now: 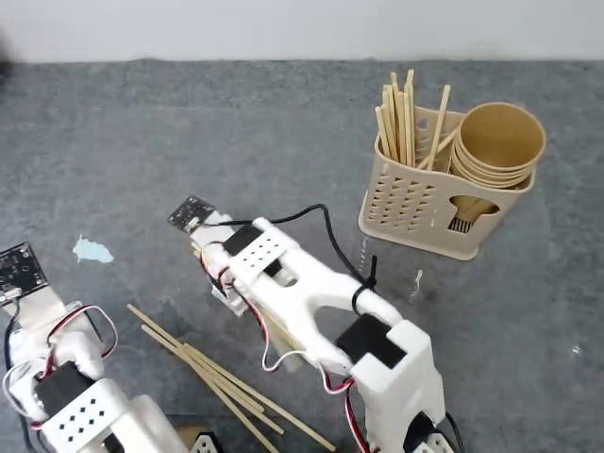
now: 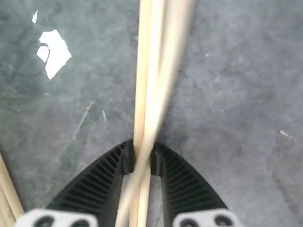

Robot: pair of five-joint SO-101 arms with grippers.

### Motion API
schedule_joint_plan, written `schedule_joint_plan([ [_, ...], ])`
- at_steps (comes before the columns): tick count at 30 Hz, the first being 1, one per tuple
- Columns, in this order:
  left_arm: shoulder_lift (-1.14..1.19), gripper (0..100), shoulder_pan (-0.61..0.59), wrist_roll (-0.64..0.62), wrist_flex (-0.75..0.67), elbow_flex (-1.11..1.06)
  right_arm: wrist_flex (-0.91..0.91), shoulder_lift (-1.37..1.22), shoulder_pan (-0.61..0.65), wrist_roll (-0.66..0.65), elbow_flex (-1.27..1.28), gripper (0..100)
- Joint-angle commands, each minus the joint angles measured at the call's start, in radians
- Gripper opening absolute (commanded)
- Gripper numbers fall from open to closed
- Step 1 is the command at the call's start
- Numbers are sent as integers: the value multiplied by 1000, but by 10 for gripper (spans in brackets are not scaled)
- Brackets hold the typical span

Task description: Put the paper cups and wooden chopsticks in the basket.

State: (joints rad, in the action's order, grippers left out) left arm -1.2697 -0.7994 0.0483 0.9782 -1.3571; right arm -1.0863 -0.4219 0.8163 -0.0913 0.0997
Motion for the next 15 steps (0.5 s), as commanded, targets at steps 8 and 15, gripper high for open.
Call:
schedule_joint_plan([
  [8,-12,15,2,-11,-28,67,5,28,-61,-8,-15,7],
  [15,-12,15,2,-11,-28,67,-137,248,-59,-8,-14,7],
])
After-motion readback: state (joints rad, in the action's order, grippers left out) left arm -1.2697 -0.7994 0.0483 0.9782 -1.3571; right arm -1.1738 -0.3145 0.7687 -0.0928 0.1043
